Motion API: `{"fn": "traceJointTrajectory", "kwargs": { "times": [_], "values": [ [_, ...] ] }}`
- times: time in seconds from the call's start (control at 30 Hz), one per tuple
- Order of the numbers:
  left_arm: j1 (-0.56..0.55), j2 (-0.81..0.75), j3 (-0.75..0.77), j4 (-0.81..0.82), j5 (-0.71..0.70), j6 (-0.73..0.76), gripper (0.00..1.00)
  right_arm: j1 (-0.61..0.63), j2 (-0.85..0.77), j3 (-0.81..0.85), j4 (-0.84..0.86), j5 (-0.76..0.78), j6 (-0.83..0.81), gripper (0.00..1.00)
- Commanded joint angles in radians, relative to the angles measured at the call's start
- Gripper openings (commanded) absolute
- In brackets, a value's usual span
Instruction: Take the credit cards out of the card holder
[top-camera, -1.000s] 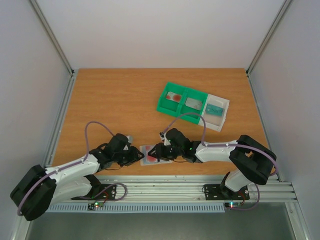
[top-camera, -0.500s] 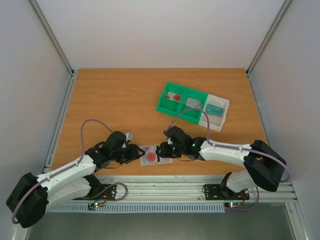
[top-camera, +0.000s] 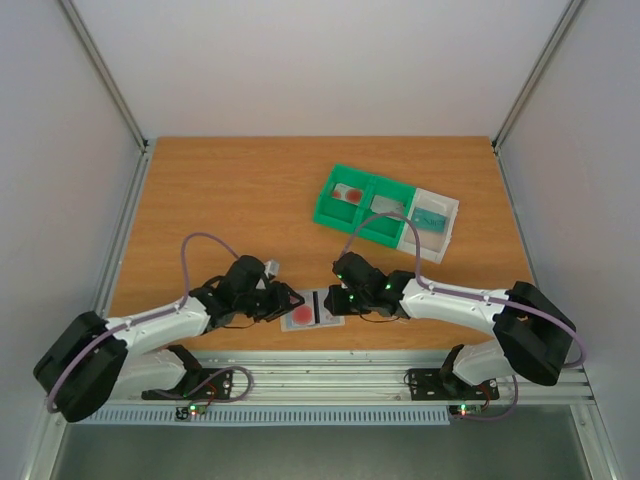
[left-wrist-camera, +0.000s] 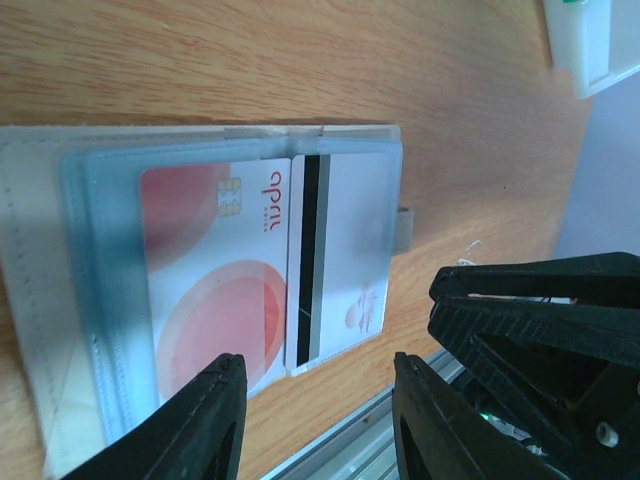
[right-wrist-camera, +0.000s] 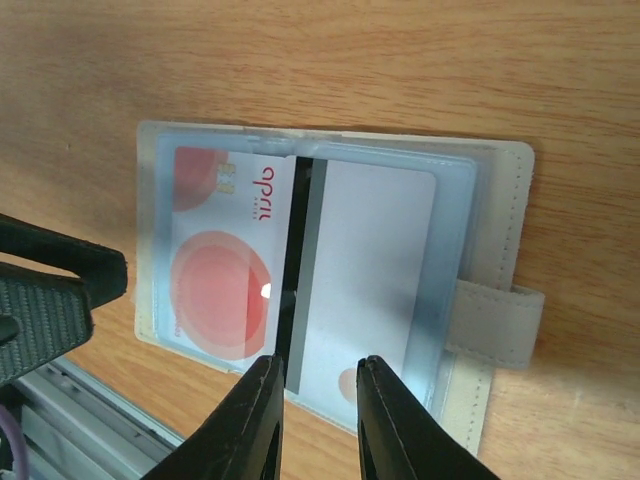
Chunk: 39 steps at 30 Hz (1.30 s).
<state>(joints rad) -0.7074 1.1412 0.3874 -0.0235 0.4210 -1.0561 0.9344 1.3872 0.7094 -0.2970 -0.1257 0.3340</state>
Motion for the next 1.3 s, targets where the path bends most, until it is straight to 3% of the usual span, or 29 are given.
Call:
{"fn": "traceJointTrajectory", "kwargs": {
  "times": [0.0, 0.6, 0.87, 1.27],
  "values": [
    [-0.010, 0.076, 0.022, 0.167, 0.013, -0.029, 0.41, -0.008, 0.022, 0.012, -0.007, 0.037, -0.019, 0.23],
    [-0.029, 0.274, 0.031, 0.308, 0.007, -0.054, 0.44, -0.014, 0.070, -0.080, 0.097, 0.021, 0.028, 0.21],
    [-0.043, 0.340, 0.027, 0.378, 0.015, -0.070, 0.36, -0.014, 0.074, -0.132, 0.130, 0.012, 0.047, 0.15],
    [-0.060, 0.384, 0.030, 0.404, 0.000, -0.079, 0.33, -0.014, 0.076, -0.163, 0.172, -0.004, 0.078, 0.10]
  ]
}}
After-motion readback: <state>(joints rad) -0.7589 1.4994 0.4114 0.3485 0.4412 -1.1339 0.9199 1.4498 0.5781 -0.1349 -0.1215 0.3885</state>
